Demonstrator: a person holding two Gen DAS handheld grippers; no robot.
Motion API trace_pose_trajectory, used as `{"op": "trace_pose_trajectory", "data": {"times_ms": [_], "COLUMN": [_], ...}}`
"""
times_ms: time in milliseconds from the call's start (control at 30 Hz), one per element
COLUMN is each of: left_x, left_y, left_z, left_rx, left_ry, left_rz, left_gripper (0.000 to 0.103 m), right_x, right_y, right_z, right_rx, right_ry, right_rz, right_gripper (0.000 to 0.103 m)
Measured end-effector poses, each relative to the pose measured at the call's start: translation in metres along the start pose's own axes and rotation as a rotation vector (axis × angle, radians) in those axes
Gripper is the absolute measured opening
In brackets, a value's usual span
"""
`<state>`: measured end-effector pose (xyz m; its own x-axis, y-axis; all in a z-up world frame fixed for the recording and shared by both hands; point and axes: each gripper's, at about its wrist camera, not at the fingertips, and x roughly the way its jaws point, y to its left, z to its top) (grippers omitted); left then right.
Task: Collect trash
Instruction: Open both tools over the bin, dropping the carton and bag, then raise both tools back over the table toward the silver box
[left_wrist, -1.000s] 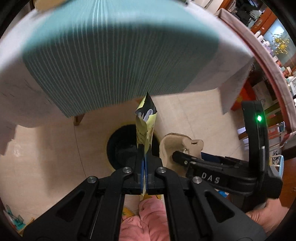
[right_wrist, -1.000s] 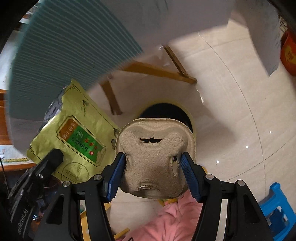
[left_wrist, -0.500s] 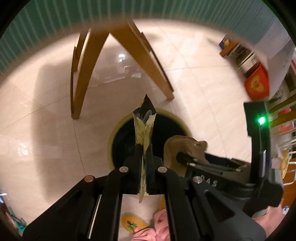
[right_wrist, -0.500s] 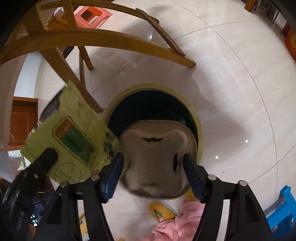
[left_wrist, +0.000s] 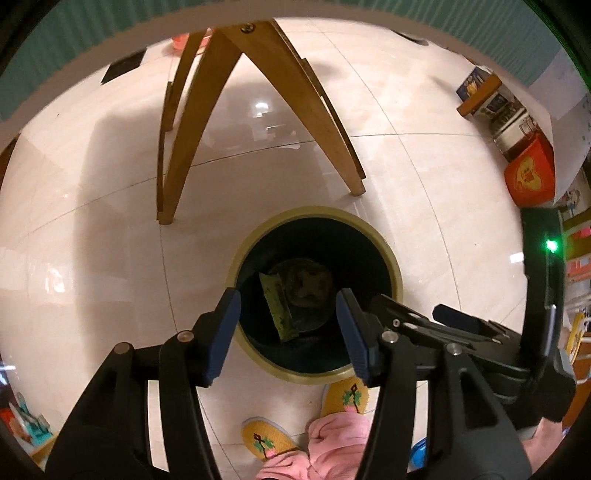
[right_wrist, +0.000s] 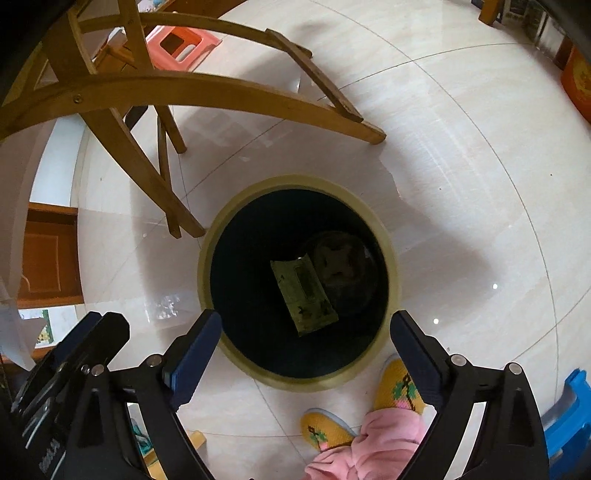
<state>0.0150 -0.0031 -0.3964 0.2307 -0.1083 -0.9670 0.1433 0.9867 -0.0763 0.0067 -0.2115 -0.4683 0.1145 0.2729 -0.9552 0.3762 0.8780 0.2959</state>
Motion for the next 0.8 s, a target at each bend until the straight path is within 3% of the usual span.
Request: {"op": "trace_pose_trajectory", "data": {"times_ms": [367,533,800], "left_x": [-0.083,-0.143,-0.261], "left_y": [-0.010,-0.011,-0.008], "left_z": [-0.013,-0.017,-0.014], "left_rx": [-0.045,-0.060,-0.038], "left_ry": [0.008,0.006,-0.063], "left_rz": [0.003,-0.007,-0.039], "left_gripper": [0.051,0.051,0.051], "right_x": [-0.093,-0.158,-0.270], "right_y": [0.010,0.026,0.065], "right_z": [-0.016,-0.026,-0.052], "right_rx": [-0.030,-0.062,-0.112], "right_ry": [-0.036,-0.065,-0.137], "right_rz": [-0.003,-0.013,-0.020], "right_gripper": [0.094,0.094,0.094]}}
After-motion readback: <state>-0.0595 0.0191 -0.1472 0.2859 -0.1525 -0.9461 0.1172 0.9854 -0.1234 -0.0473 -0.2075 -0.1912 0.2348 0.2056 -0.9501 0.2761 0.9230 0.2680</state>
